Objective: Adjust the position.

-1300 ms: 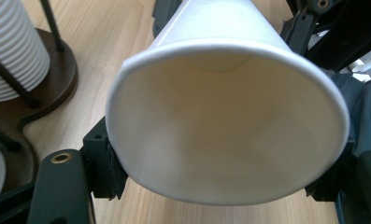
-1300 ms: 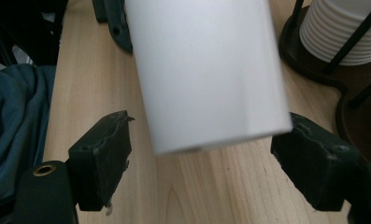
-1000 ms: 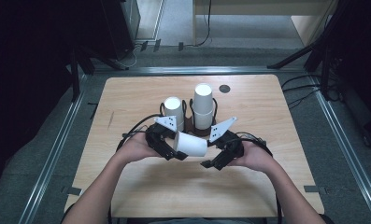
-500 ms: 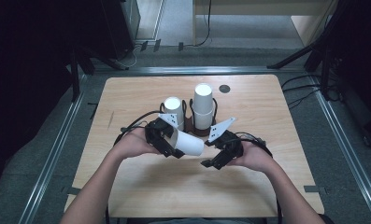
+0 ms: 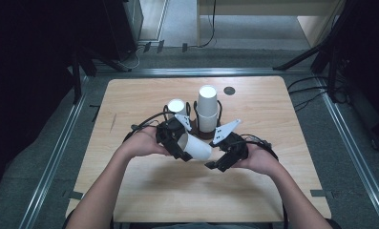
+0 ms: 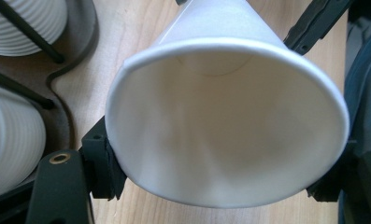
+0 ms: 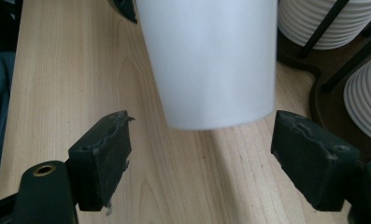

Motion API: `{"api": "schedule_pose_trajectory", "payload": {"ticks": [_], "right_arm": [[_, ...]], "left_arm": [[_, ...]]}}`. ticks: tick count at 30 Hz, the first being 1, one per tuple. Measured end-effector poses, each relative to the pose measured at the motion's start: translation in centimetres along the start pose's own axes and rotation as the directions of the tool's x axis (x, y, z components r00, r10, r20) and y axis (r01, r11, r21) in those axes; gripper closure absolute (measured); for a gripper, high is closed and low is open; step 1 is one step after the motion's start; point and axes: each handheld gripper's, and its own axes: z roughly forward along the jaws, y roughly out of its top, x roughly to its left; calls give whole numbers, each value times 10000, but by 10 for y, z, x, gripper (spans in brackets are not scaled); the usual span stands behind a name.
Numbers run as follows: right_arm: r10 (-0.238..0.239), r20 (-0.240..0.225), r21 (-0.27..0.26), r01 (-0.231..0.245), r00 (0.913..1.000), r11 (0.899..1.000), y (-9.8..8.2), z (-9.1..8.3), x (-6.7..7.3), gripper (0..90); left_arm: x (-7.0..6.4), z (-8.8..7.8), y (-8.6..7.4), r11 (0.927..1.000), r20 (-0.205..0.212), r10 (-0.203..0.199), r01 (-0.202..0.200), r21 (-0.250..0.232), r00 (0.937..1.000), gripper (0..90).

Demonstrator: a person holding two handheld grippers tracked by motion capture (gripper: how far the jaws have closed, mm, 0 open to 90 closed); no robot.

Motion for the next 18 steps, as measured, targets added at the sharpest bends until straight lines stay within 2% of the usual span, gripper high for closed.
{"api": "schedule_pose_trajectory", "payload": {"ticks": [4,8,18], "right_arm": [[-123,101,75,122,9999,9999,0,2,2,201],[-230,-75,211,232,9997,9995,1,9,5,211],[-372,-399,139,378,9985,9992,2,18,6,252]], "left_arm": [[-3,8,1,9995,243,96,-104,301,9997,242],[-4,16,2,9988,381,39,-57,477,9993,241],[-10,22,6,9982,506,206,-235,557,9985,235]]}}
